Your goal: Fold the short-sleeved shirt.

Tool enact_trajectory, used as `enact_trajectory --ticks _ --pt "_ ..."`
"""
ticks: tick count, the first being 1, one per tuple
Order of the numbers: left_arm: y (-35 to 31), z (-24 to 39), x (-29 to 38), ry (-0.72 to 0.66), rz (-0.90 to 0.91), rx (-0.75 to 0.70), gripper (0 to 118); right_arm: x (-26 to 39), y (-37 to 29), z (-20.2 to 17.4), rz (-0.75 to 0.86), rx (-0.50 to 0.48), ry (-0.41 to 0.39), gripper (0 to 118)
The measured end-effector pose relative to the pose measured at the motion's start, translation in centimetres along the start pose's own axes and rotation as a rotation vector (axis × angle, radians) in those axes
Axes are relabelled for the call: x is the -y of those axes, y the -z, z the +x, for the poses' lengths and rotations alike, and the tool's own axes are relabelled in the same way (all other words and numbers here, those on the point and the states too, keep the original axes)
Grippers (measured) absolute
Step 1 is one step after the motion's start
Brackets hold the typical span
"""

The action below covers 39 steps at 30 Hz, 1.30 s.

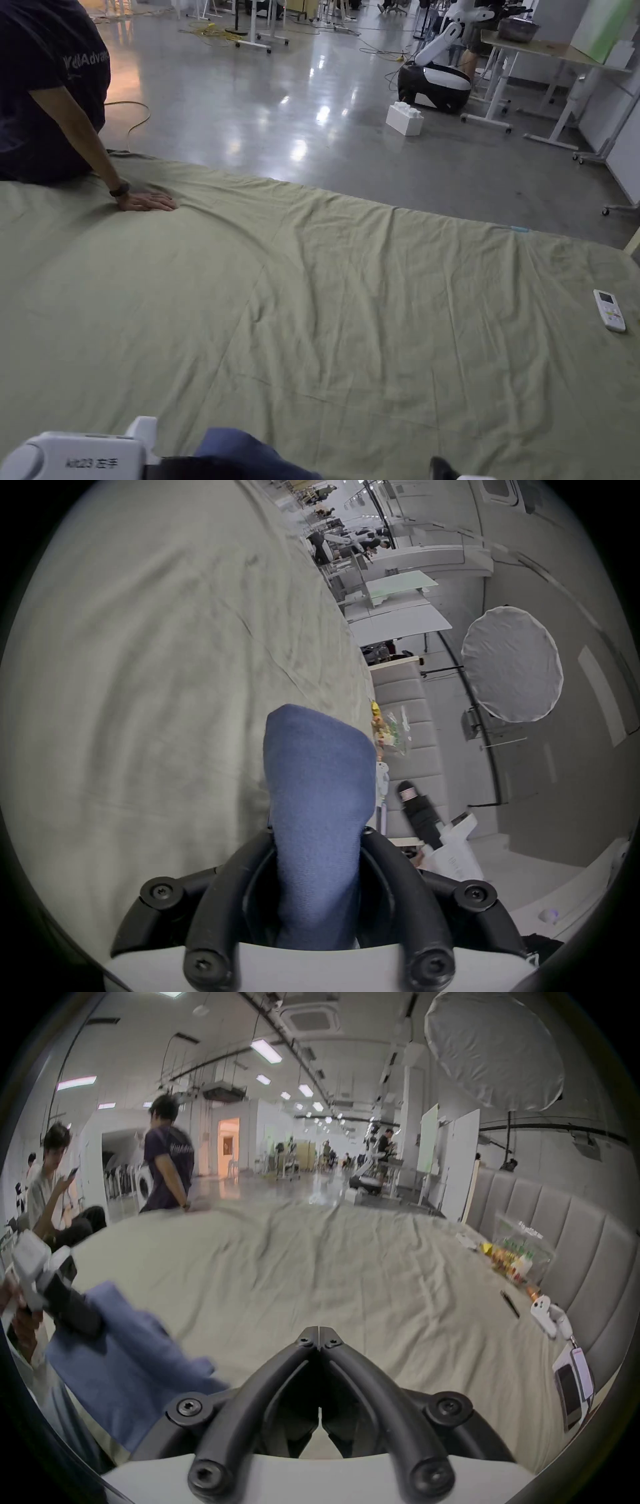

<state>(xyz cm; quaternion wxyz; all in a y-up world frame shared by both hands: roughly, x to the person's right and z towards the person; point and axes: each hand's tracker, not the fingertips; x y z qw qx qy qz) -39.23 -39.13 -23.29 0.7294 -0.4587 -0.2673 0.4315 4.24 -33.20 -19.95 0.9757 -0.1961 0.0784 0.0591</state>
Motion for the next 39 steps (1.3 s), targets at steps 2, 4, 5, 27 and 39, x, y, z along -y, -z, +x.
enact_trajectory --ticks 2,4,5,27,39 --pt "-3.0 -1.5 -1.7 0.014 0.013 -0.051 26 -2.7 -0.4 0.8 0.051 0.024 0.016 0" --pt "-5.9 -2.1 -3.5 0.034 0.02 -0.1 26 -4.7 -0.6 1.7 0.106 0.039 0.024 0" --pt "-7.5 -2.2 -4.2 0.048 0.023 -0.135 26 -5.6 -0.6 2.4 0.129 0.051 0.026 0" --pt "-29.6 -8.7 -13.7 0.076 0.174 -0.85 28 -7.8 -0.8 5.2 0.176 0.101 0.117 0" --pt "-24.7 -5.6 -11.3 0.07 0.323 -1.231 70 -5.6 -0.1 4.4 0.139 0.02 0.145 0"
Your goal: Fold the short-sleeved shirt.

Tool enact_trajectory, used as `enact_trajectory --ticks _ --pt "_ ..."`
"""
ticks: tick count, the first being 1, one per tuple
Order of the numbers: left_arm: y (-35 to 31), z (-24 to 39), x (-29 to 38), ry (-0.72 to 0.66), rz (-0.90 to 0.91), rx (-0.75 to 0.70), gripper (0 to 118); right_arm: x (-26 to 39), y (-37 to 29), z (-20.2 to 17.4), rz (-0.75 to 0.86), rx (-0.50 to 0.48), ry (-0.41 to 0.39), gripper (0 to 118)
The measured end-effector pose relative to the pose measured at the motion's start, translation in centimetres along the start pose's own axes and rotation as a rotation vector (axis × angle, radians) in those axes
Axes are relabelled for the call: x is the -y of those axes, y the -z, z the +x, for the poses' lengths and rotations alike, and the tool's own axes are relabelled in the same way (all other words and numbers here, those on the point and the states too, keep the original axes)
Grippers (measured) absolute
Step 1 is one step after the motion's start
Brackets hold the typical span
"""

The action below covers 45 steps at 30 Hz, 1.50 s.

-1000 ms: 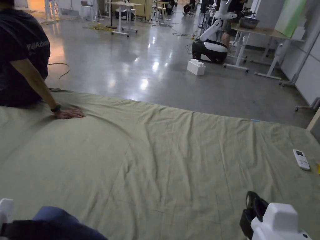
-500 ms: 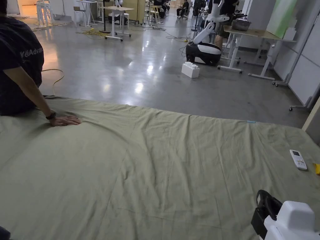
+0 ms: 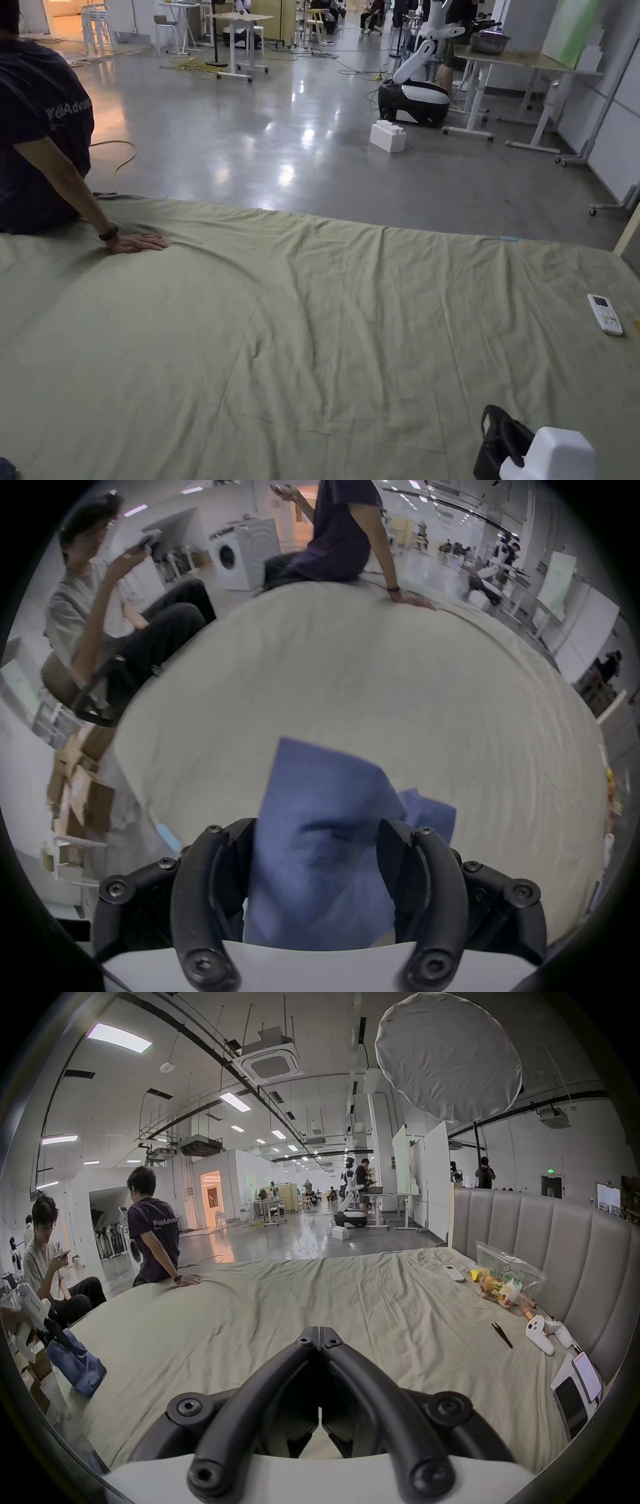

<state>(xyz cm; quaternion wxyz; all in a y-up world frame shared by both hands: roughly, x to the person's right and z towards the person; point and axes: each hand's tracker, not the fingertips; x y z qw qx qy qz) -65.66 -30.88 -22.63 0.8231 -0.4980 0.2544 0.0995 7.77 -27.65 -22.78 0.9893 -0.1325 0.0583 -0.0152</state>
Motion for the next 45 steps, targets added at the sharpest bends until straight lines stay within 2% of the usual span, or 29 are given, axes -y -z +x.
enact_trajectory --ticks 4,7,9,13,18,20,22,25,27,29,33,38,45 --pt "-2.2 2.5 -0.1 0.071 0.181 -0.133 70 0.2 -0.1 0.0 -0.002 -0.005 0.004 0" --pt "-5.1 5.9 1.9 -0.028 0.353 0.03 70 0.4 -0.1 0.2 0.008 0.004 -0.006 0" --pt "-6.3 9.2 4.7 -0.044 0.411 0.134 70 0.4 0.0 0.3 0.015 0.013 -0.019 0" --pt "-10.2 19.0 11.4 0.034 0.474 0.259 70 0.5 0.2 0.6 0.014 0.023 -0.032 0" --pt "-11.7 27.8 15.4 0.093 0.587 0.377 70 0.5 0.3 1.2 0.011 0.044 -0.025 0" --pt "-13.2 31.5 16.5 0.134 0.66 0.391 62 0.5 0.4 1.2 0.015 0.056 -0.028 0" --pt "-14.5 34.3 16.8 0.203 0.703 0.392 60 0.3 0.4 1.3 0.028 0.069 -0.038 0" --pt "-16.5 37.7 17.5 0.243 0.774 0.381 42 0.2 0.4 1.2 0.049 0.091 -0.047 0" --pt "-16.7 38.3 17.4 0.23 0.796 0.397 20 0.2 0.4 1.2 0.055 0.097 -0.04 0" --pt "-17.3 39.3 17.8 0.231 0.809 0.41 8 0.2 0.6 1.0 0.058 0.105 -0.055 0" --pt "-17.0 39.8 18.1 0.278 0.84 0.395 4 0.3 0.7 0.8 0.065 0.1 -0.083 0" --pt "-18.0 39.0 18.0 0.217 0.898 0.383 3 0.4 0.9 0.5 0.076 0.1 -0.09 0" --pt "-18.0 38.2 17.2 0.218 0.933 0.358 3 0.5 0.9 0.0 0.087 0.091 -0.1 0"
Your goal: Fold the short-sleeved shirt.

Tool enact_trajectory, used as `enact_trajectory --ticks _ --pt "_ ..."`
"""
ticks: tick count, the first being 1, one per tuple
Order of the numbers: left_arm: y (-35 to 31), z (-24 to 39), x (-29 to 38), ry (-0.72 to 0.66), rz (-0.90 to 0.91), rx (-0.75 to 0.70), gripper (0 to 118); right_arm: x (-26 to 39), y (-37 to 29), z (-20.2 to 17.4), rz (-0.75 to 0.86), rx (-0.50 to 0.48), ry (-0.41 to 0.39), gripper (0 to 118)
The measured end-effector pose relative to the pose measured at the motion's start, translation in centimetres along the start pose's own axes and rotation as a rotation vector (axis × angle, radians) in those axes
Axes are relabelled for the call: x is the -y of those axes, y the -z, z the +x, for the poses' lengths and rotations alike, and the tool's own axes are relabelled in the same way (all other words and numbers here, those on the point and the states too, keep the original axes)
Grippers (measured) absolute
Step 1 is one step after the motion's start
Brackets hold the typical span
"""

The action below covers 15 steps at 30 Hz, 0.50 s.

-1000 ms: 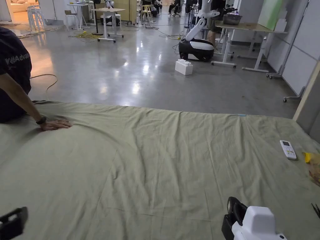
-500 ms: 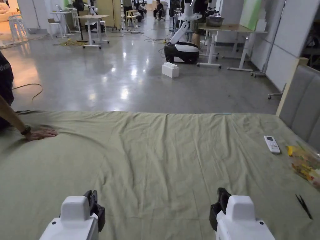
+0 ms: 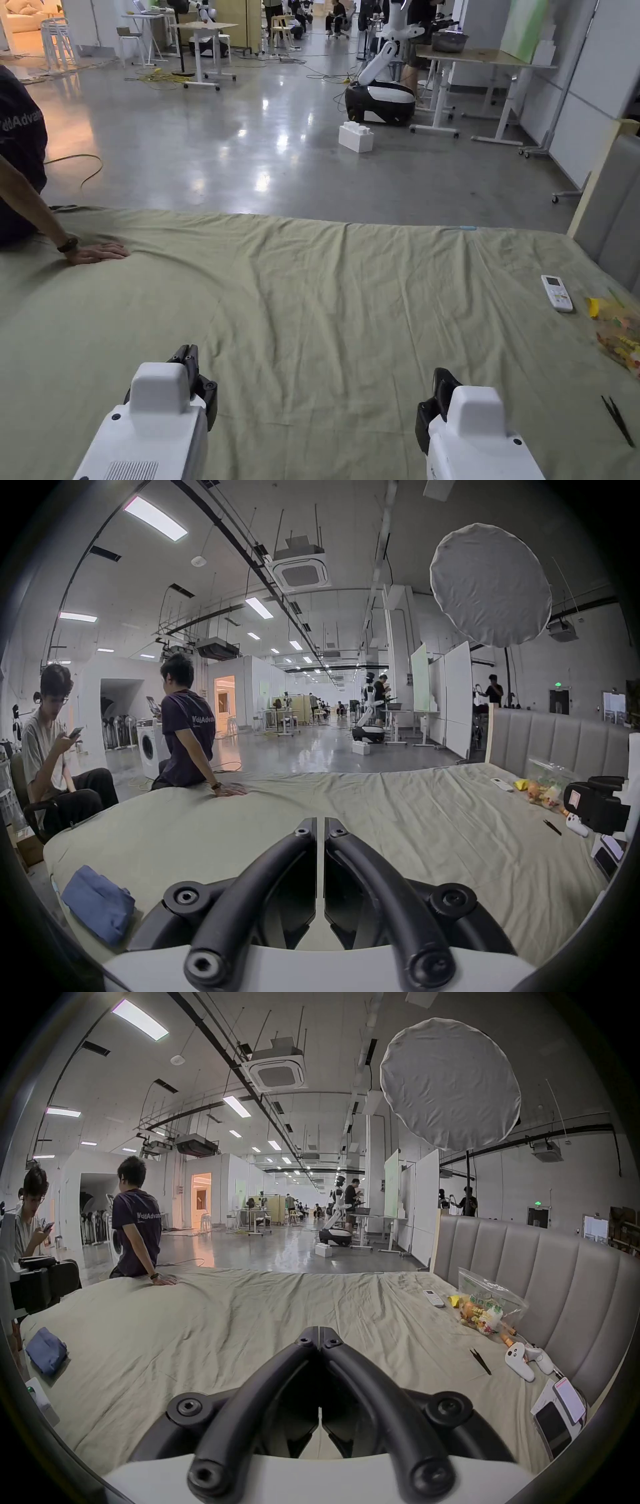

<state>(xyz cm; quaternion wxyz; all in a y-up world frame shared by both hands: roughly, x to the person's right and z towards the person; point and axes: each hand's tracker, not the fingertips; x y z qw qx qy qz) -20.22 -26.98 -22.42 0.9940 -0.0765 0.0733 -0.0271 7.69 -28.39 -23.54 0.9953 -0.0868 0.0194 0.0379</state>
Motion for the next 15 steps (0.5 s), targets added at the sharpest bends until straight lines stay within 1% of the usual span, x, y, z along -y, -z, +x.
enact_trajectory --ticks 15 --pt "-0.71 0.46 0.63 0.002 -0.004 0.011 3 -0.27 -0.52 -0.33 0.016 -0.007 -0.011 0"
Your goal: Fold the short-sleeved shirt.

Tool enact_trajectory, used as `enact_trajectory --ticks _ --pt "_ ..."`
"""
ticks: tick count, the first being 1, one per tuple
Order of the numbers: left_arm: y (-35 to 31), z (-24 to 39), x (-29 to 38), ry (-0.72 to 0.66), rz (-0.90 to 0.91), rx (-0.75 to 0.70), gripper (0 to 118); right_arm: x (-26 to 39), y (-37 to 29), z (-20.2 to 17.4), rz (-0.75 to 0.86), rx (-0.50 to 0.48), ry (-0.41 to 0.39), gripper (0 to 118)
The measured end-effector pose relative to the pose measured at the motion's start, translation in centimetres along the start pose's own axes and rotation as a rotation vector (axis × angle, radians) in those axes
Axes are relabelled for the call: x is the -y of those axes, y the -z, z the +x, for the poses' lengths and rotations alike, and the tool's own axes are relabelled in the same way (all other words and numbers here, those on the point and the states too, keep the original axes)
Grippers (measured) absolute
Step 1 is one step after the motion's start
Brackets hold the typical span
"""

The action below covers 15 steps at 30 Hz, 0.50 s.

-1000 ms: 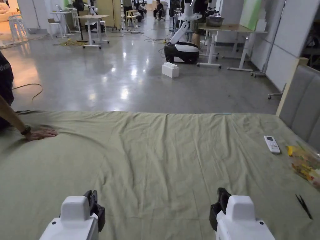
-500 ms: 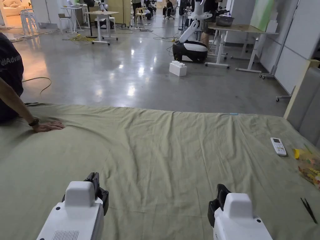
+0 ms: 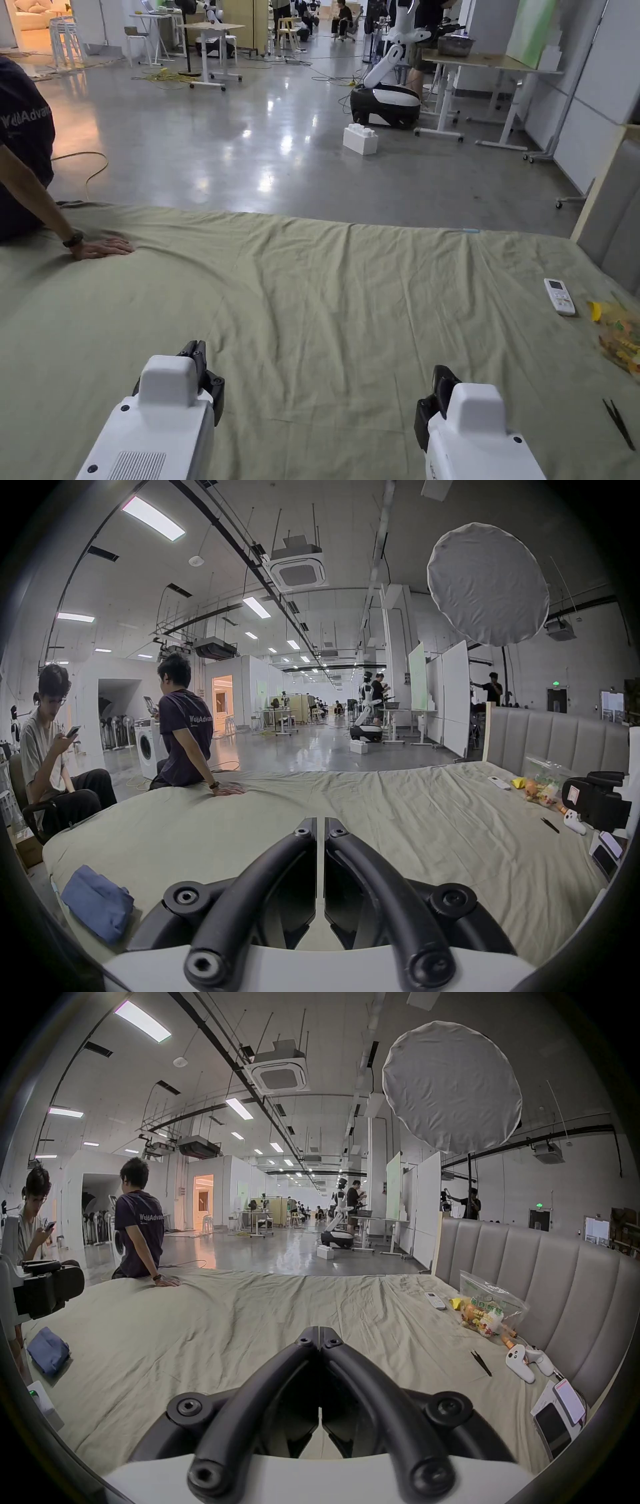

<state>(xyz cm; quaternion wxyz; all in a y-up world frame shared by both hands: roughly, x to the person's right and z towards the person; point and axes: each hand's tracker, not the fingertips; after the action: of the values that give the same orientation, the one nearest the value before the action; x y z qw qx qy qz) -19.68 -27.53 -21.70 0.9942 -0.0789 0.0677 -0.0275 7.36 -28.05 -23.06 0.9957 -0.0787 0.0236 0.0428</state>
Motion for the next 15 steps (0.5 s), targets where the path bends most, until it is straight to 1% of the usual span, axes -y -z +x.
enact_trajectory --ticks 4,5,6,7,8,9,10,11,12,13,15 --pt "-0.35 -0.13 0.29 0.0 0.007 -0.002 4 0.16 -0.09 -0.05 -0.002 0.015 0.004 1" --pt "-0.39 -0.15 0.26 0.004 0.01 -0.003 4 0.18 -0.14 -0.06 0.001 0.021 0.008 4" --pt "-0.42 -0.07 0.29 0.009 0.011 -0.006 4 0.18 -0.23 -0.11 0.008 0.032 0.009 14" --pt "-0.47 -0.1 0.26 0.014 0.014 -0.007 5 0.18 -0.28 -0.18 0.012 0.041 0.003 28" --pt "-0.5 -0.17 0.23 0.02 0.019 -0.008 16 0.1 -0.28 -0.24 0.016 0.046 -0.015 49" --pt "-0.51 -0.18 0.2 0.022 0.023 -0.014 30 0.1 -0.26 -0.24 0.016 0.044 -0.019 63" --pt "-0.49 -0.19 0.21 0.025 0.03 -0.028 45 0.16 -0.24 -0.2 0.01 0.044 -0.011 74" --pt "-0.5 -0.21 0.22 0.023 0.038 -0.036 64 0.16 -0.26 -0.19 0.011 0.046 -0.008 83" --pt "-0.49 -0.2 0.18 0.018 0.043 -0.048 70 0.12 -0.35 -0.19 0.015 0.05 -0.007 86" --pt "-0.49 -0.16 0.08 0.01 0.046 -0.058 71 0.04 -0.48 -0.2 0.025 0.052 -0.009 88" --pt "-0.51 -0.14 0.12 0.008 0.068 -0.055 71 -0.21 -0.65 -0.26 0.052 0.053 -0.025 97"
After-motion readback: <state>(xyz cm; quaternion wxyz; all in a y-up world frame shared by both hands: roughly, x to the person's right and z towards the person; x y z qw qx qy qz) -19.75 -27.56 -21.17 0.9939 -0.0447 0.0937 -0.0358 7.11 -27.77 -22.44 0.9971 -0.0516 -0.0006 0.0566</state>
